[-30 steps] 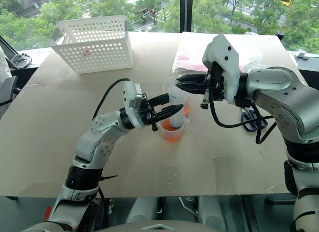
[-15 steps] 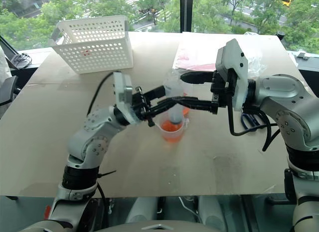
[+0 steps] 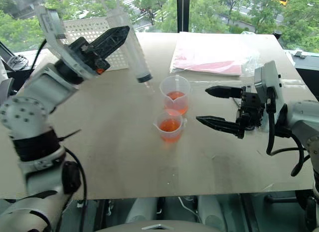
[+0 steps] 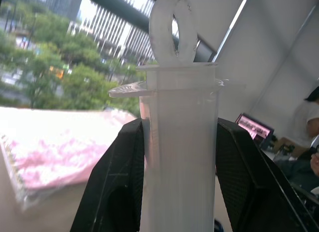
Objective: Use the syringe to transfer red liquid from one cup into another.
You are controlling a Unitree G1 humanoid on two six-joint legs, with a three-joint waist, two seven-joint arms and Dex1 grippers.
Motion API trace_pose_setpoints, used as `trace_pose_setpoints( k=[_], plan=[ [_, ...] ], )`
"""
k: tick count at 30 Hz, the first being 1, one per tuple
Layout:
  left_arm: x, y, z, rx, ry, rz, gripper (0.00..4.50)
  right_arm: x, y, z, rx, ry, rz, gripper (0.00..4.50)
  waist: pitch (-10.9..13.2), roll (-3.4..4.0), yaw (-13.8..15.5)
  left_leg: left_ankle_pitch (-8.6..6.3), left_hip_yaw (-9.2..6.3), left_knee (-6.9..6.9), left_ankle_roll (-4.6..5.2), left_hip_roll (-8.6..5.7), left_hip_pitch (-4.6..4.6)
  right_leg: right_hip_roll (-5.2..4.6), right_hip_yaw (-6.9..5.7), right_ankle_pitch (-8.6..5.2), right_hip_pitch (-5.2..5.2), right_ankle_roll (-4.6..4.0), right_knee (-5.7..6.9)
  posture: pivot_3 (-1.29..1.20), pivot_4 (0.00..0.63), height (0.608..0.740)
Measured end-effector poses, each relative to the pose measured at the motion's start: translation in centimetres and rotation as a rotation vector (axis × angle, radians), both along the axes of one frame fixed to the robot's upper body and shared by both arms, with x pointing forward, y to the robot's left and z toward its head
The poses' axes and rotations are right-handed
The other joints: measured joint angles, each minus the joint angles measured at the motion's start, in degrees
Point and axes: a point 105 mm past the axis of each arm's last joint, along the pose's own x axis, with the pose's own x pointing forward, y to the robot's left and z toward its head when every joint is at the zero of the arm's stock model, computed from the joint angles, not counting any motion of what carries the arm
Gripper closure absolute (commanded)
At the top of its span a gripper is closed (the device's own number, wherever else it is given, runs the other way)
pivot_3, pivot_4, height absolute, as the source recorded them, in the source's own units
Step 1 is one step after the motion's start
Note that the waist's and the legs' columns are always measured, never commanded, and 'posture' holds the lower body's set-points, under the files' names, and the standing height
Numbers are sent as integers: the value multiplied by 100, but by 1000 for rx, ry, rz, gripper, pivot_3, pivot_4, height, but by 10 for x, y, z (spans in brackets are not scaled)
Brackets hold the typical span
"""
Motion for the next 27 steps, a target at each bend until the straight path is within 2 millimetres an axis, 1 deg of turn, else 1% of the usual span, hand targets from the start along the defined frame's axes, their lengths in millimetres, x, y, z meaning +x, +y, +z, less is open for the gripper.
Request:
trace_pose_setpoints(
  k=[2,4,6,7,8,11,14,17,18,19,21,23,24,25,26,27],
  plan=[
    [6,23,-12,80,147,50,3008,-7,-5,-15,-47,28,1,222,0,0,-16,0,3,-1,0,0,1,0,-2,-3,0,3,0,0,150,740],
    [7,36,-22,120,257,63,3008,-11,-8,-23,-68,40,8,222,0,-1,-27,0,5,-1,0,-1,1,0,-5,-4,0,3,-1,0,150,740],
    [6,51,-41,215,410,78,3008,-17,-13,-27,-71,24,14,222,1,-2,-32,0,8,-2,-1,-2,2,-1,-2,-4,0,4,-1,0,150,740],
    [6,57,-55,281,491,87,3008,-19,-16,-26,-59,2,10,222,1,-3,-25,0,7,-3,-1,-4,1,-2,-5,-4,1,3,-1,0,150,740],
    [6,59,-63,308,526,90,3008,-20,-17,-25,-53,-12,9,222,1,-3,-22,0,9,-3,-2,-4,3,-2,-4,-5,0,3,-2,0,150,740],
    [8,68,-102,447,685,83,3008,-25,-21,-28,-41,-31,4,222,1,-4,3,0,8,-3,-3,-4,1,-4,-6,-17,-1,-20,-1,0,150,740],
    [15,70,-121,529,728,50,3008,-29,-22,-32,-39,-23,-2,222,2,-5,37,0,9,-3,-3,-4,0,-4,-6,-17,-2,-21,-1,0,150,740],
    [26,77,-128,614,706,32,3008,-31,-23,-34,-40,-18,-25,222,2,-4,84,0,12,-4,-3,-4,-2,-5,-4,-18,-3,-23,-3,0,150,740],
    [33,78,-131,652,685,20,3008,-32,-22,-35,-42,-18,-30,222,2,-5,95,-1,12,-4,-2,-4,-3,-4,-4,-18,-3,-23,-3,0,150,740],
    [36,78,-133,665,681,12,3008,-33,-21,-34,-42,-22,-31,222,2,-5,103,-1,11,-4,-2,-4,-6,-5,-5,-18,-4,-23,-4,0,150,740],
    [43,75,-141,696,676,-22,2030,-34,-19,-34,-44,-27,-32,158,2,-6,113,-1,11,-2,-2,-5,-10,-6,-5,-18,-3,-23,-8,0,150,740],
    [47,71,-151,721,683,-60,1184,-35,-18,-35,-44,-27,-38,158,4,-9,102,-1,12,1,-1,-6,-15,-8,-4,-17,-4,-22,-9,0,150,740],
    [49,70,-155,732,688,-67,686,-36,-18,-35,-44,-29,-37,158,4,-10,97,-1,12,2,-1,-6,-16,-8,-3,-17,-4,-22,-10,0,150,740],
    [49,70,-158,739,694,-68,304,-36,-17,-35,-44,-31,-36,158,6,-12,92,-1,11,2,-1,-6,-16,-8,-3,-18,-5,-22,-10,0,150,740],
    [50,70,-159,742,695,-70,23,-37,-17,-36,-44,-30,-37,158,6,-13,86,-1,11,2,-1,-6,-16,-8,-3,-17,-5,-22,-9,0,150,740],
    [50,69,-157,739,689,-74,23,-37,-17,-36,-45,-27,-37,158,6,-13,86,-1,9,1,-1,-6,-15,-8,-3,-18,-5,-20,-7,0,150,740]
  ],
)
